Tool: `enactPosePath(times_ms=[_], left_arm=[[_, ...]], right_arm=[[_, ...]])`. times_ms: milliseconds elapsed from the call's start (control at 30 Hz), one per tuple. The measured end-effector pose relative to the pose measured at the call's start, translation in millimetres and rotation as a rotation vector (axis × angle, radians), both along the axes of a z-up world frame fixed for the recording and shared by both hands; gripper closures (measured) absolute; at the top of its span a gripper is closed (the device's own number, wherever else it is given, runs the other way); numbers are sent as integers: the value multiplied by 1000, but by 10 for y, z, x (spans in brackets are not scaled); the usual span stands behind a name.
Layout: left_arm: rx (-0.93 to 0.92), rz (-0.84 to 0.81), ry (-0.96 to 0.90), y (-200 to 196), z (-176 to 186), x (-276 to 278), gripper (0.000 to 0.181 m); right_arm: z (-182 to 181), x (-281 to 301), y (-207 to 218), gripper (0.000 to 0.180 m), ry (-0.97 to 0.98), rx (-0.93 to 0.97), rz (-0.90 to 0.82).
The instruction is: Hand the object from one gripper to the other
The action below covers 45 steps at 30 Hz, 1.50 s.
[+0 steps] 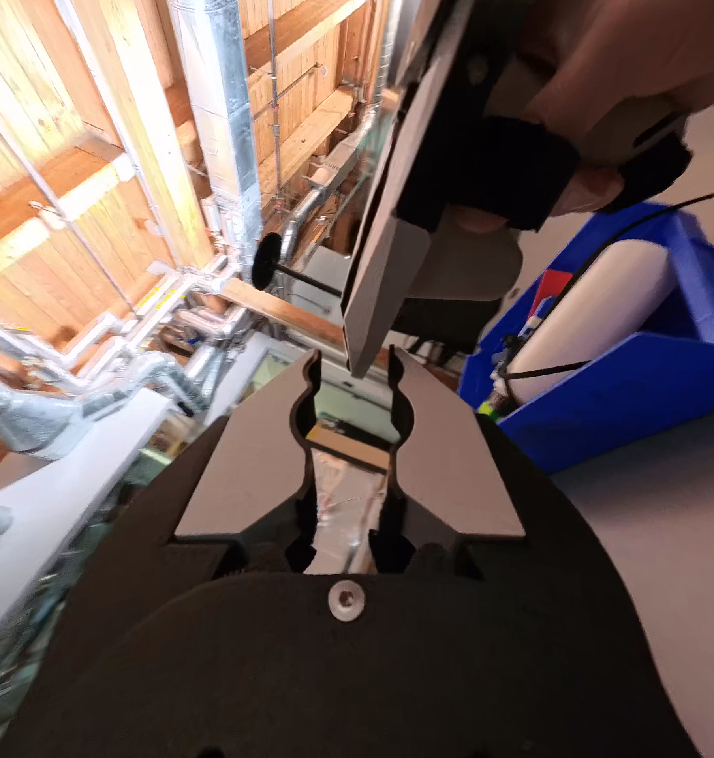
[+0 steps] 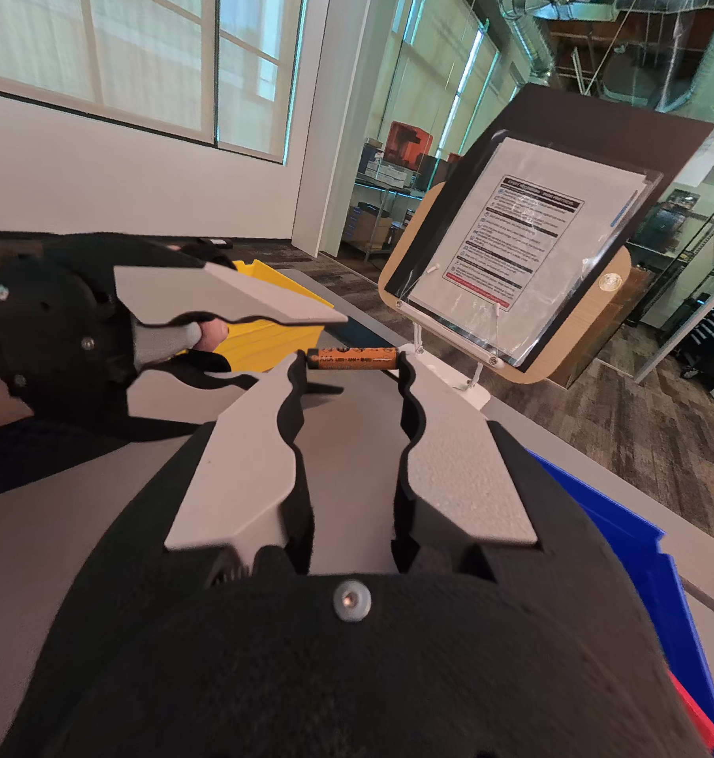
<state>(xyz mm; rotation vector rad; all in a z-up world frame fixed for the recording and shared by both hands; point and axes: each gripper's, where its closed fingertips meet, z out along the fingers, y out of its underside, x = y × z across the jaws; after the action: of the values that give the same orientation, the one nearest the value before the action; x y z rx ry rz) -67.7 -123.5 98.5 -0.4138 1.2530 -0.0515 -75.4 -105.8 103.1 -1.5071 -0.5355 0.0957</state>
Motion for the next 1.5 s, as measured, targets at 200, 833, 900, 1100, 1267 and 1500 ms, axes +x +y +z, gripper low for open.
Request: enactPosePath(times_ms=[200,833,900,1100,1267,1500], left_arm=[[-646,-392,301,-323,-261,12,140],[-1569,-848,583,-728,-402,113,172],[-1510,-797,533,-641,-410,140,172],[-880,-389,452,-189,-579,181,173],[-507,-205,608,-209,-875,137,173],[-422,-179,682,-280,-1034,143,172]], right_arm=[[-115,18,-452,135,-126,101,312],[-284,30,-645,136,-582,427,142],[-292,79,-643,136,-543,411,138],[-216,277,-764,133,34,147,346],[-365,120,-857,147,-287,203,371],[-778,62,-570,157,-700,79,260]])
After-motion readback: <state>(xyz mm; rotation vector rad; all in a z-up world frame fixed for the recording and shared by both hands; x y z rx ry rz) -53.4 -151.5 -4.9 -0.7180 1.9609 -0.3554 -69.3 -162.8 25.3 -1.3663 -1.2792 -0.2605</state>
